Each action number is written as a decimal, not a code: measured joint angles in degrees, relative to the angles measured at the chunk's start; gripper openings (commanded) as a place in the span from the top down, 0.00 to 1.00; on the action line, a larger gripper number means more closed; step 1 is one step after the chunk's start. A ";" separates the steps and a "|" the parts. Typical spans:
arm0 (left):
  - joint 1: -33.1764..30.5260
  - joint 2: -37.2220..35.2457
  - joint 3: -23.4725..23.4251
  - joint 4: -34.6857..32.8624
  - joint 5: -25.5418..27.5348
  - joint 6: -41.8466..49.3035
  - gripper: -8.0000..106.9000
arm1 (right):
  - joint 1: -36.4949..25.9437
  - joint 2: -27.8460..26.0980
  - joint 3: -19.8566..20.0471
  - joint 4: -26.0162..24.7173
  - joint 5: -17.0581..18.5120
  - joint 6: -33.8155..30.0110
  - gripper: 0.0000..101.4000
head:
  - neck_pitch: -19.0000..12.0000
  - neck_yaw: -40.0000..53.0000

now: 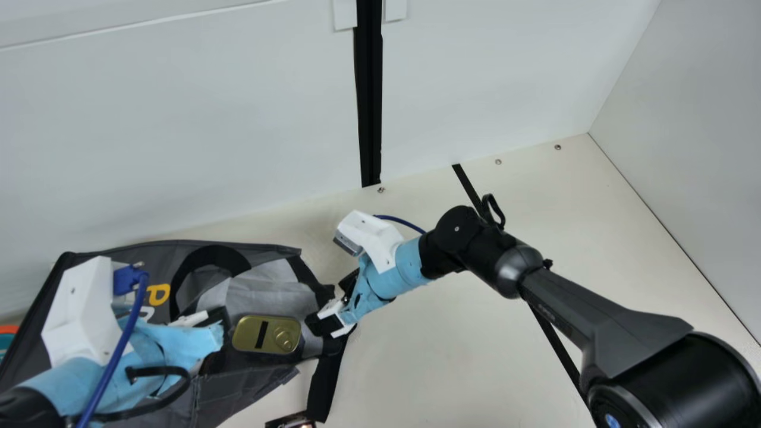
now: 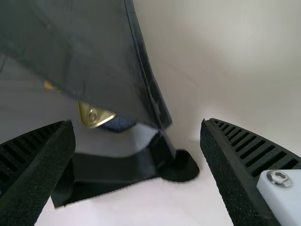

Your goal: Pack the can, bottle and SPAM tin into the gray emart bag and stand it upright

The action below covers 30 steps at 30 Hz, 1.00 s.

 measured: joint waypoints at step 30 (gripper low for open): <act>0.00 0.00 0.00 0.00 0.00 0.00 1.00 | 3.16 8.18 -4.89 6.41 -1.36 -0.72 0.92 | 0.00 0.09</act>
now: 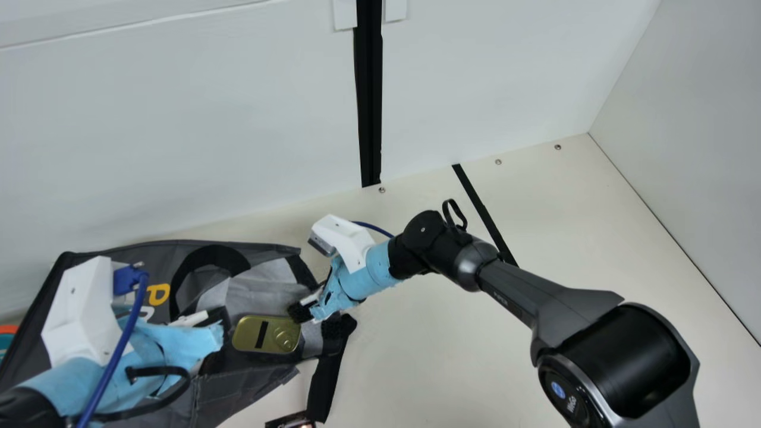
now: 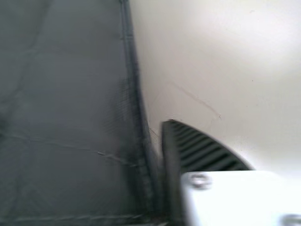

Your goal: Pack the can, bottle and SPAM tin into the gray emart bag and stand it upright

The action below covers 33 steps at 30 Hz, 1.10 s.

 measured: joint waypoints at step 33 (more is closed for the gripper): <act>0.00 0.00 0.00 0.00 0.00 0.00 1.00 | -7.86 -8.56 7.49 4.09 10.88 1.82 1.00 | 0.00 0.00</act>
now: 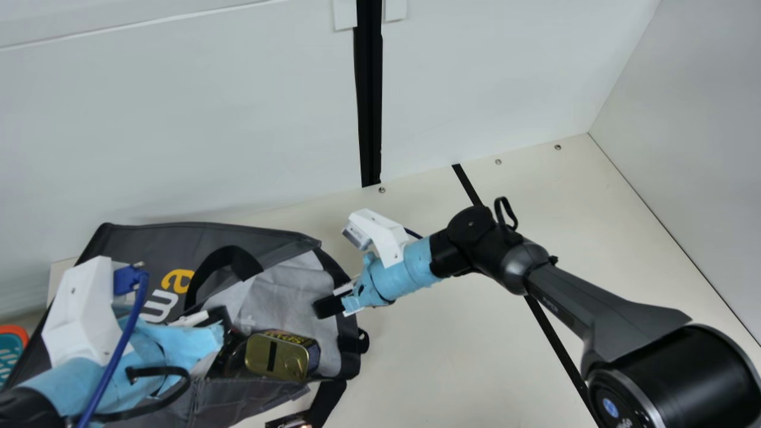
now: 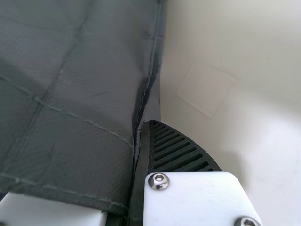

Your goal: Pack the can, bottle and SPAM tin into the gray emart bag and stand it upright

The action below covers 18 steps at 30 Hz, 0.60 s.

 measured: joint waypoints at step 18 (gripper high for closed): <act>-1.35 -0.49 -1.38 0.58 -0.66 0.98 1.00 | -8.66 -10.18 6.11 0.60 10.35 0.41 1.00 | 0.00 -0.09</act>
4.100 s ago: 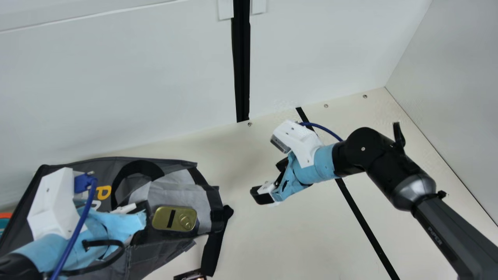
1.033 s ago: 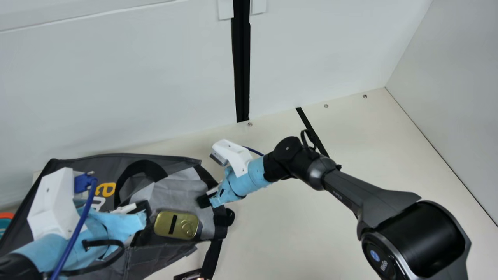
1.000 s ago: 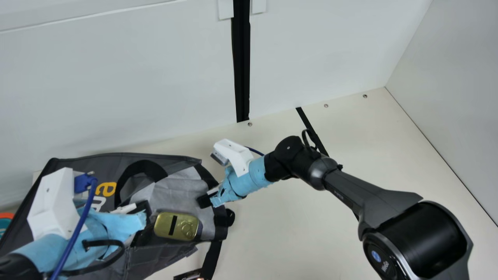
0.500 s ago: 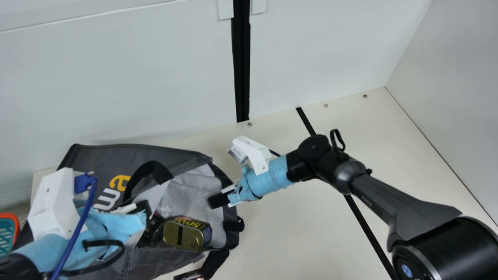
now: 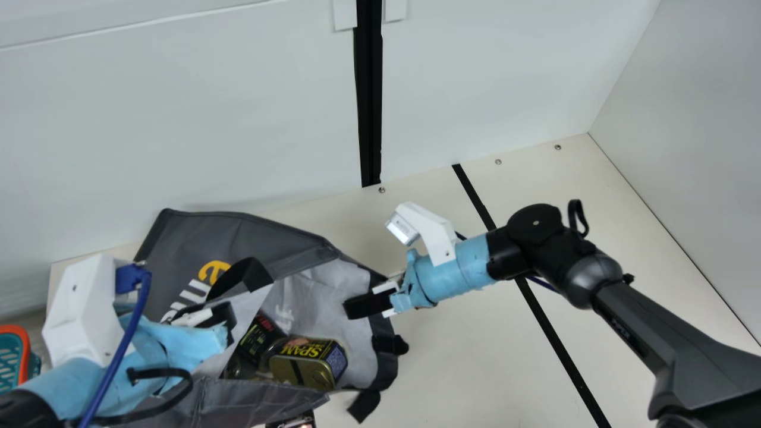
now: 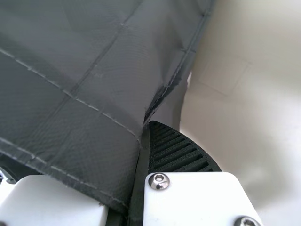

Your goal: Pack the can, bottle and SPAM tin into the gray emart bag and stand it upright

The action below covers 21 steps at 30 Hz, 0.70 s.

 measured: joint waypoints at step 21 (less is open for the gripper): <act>-3.62 -1.89 -5.29 1.63 0.03 2.53 1.00 | 1.79 -11.92 7.08 8.82 0.25 8.08 1.00 | 0.00 0.00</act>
